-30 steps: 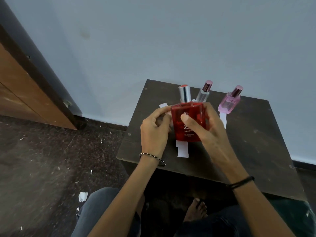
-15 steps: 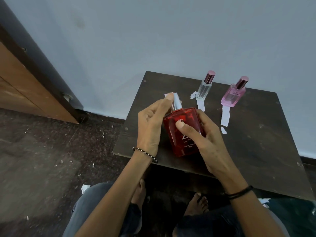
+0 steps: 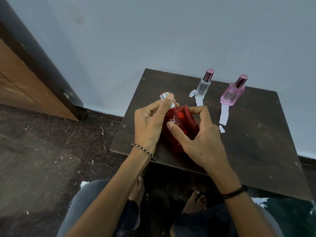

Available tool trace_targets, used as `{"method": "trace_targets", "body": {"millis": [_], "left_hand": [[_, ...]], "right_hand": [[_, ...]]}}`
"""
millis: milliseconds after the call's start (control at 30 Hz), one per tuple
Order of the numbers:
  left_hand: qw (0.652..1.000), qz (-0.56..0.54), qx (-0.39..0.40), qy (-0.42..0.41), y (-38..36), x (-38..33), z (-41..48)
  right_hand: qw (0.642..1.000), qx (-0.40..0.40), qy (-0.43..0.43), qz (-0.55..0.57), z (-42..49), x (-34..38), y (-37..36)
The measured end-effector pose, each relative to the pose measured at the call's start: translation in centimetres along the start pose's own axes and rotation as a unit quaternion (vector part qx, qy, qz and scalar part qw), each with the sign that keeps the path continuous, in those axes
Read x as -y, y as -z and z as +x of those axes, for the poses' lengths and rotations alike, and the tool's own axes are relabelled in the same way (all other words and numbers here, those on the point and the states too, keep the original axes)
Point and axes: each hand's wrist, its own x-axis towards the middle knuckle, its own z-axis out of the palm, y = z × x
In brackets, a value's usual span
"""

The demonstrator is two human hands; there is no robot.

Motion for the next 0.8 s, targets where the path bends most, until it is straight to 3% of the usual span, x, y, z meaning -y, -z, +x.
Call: {"method": "trace_targets", "body": {"millis": [233, 367, 500, 800], "left_hand": [[0.999, 0.013, -0.033, -0.014, 0.2, 0.3, 0.1], [0.999, 0.008, -0.031, -0.01, 0.3, 0.1, 0.2], [1.0, 0.0, -0.005, 0.011, 0.5, 0.1, 0.1], [0.999, -0.024, 0.021, 0.041, 0.6, 0.0, 0.1]], "right_hand": [[0.97, -0.062, 0.166, -0.168, -0.3, 0.6, -0.8], [0.995, -0.016, 0.068, -0.065, -0.3, 0.7, -0.6], [0.998, 0.031, -0.015, 0.046, 0.2, 0.3, 0.3], [0.942, 0.109, -0.12, 0.294, 0.9, 0.1, 0.9]]}}
